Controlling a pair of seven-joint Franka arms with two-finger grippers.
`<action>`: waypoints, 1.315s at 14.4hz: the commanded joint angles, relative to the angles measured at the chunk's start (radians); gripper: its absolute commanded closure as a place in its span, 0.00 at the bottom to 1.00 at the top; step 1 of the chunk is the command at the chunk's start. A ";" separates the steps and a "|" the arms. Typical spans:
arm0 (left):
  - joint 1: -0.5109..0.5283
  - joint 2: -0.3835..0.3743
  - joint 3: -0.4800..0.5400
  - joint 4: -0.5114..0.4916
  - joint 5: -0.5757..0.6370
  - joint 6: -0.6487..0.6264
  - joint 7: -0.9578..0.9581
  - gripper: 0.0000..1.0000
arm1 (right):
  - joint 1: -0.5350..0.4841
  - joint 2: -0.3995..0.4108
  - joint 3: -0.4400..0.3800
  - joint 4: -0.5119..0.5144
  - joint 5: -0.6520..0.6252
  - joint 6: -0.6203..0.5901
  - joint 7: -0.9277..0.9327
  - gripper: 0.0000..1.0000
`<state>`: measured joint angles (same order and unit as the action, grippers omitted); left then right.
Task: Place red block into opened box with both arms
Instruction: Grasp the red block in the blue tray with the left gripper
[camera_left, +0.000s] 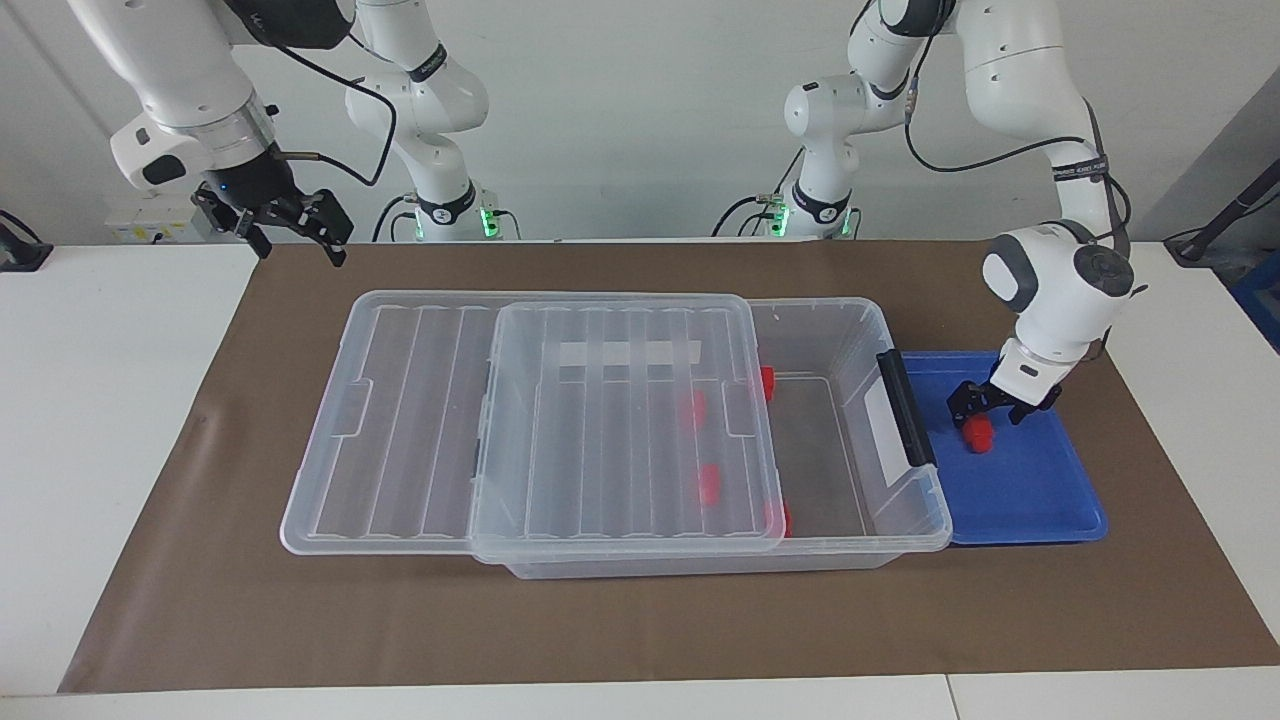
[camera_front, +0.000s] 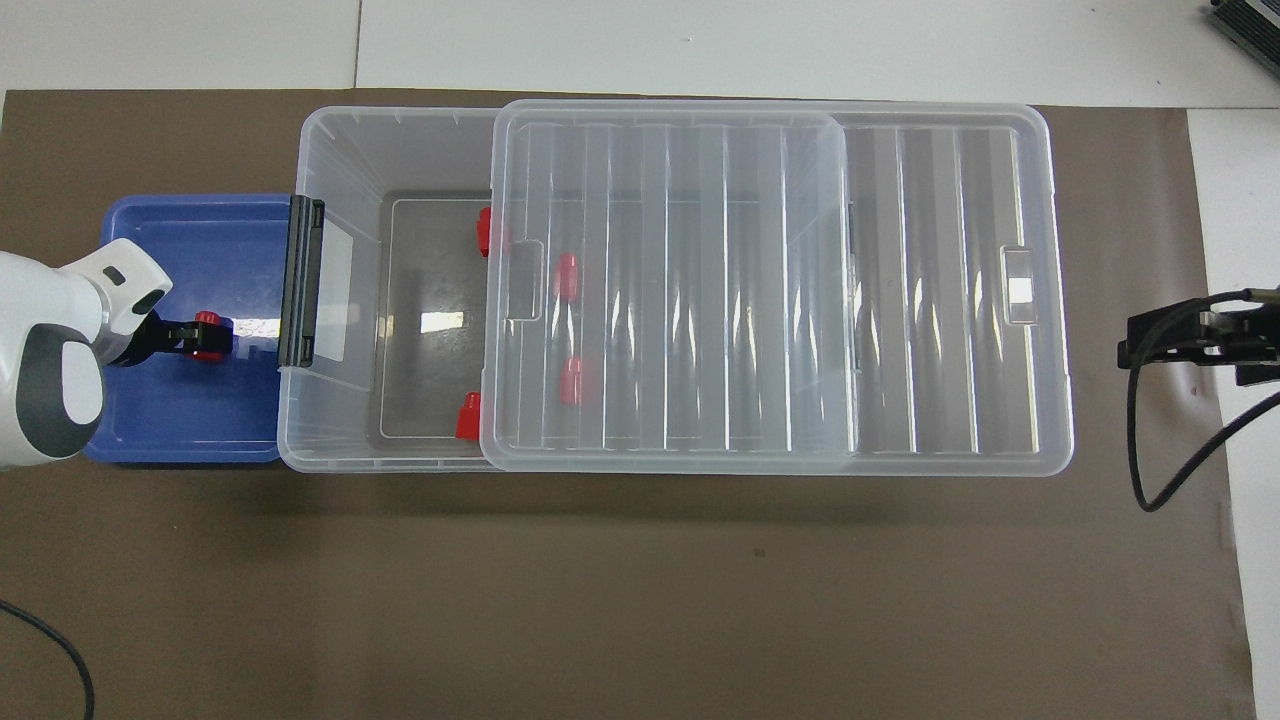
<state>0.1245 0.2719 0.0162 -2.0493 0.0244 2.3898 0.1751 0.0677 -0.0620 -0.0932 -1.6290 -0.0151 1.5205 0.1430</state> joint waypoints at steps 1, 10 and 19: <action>0.003 0.000 -0.006 -0.034 0.003 0.054 0.017 0.00 | -0.014 0.001 0.006 0.005 0.004 -0.002 -0.026 0.00; -0.008 -0.007 -0.007 0.007 0.003 -0.016 0.006 1.00 | -0.016 -0.001 0.004 -0.002 0.006 0.004 -0.028 0.00; -0.048 -0.076 -0.019 0.326 0.002 -0.527 -0.069 1.00 | -0.017 -0.004 0.004 -0.003 0.006 0.000 -0.029 0.00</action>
<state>0.1132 0.2184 -0.0098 -1.7854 0.0237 1.9696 0.1591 0.0673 -0.0614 -0.0936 -1.6290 -0.0152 1.5206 0.1430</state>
